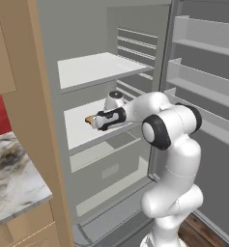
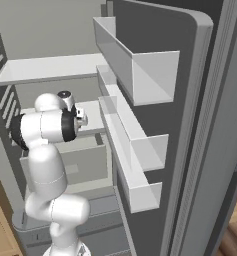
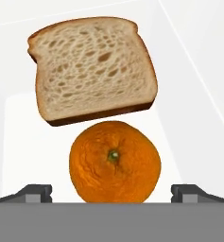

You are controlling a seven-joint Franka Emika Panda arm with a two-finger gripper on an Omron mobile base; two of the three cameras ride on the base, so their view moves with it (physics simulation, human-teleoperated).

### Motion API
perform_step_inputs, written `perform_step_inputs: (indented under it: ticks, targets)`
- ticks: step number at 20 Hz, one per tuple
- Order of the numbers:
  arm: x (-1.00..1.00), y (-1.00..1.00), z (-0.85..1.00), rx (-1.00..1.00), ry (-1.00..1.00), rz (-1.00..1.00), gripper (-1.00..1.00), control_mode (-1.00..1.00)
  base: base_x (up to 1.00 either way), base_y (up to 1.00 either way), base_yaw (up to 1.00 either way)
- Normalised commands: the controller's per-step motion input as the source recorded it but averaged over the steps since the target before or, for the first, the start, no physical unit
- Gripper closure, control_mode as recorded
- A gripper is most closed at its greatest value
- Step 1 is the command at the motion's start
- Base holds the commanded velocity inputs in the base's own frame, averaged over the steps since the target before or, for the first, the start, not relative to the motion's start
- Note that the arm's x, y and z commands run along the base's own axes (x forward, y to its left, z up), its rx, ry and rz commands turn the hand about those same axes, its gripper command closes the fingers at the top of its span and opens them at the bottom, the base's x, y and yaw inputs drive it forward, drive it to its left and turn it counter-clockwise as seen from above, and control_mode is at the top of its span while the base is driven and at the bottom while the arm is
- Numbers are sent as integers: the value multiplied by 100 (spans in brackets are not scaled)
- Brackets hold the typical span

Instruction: Pick up the tangerine and peach from the fridge and place one fruit on each plate on the dining counter.

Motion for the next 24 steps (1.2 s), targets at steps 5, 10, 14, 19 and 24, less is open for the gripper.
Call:
perform_step_inputs:
  ticks: [5, 10, 14, 19, 24]
  targets:
    - [26, 4, 0, 0, 4, -1, -100, -100, 0, 0, 0]
    - [4, 10, -3, 0, 4, 0, -100, -100, 0, 0, 0]
    - [0, 8, -18, 0, 2, 0, -100, -100, 0, 0, 0]
    - [0, 0, -20, 0, 0, 0, -100, -100, 0, 0, 0]
    - [0, 0, 0, 0, 1, 0, -100, -100, 0, 0, 0]
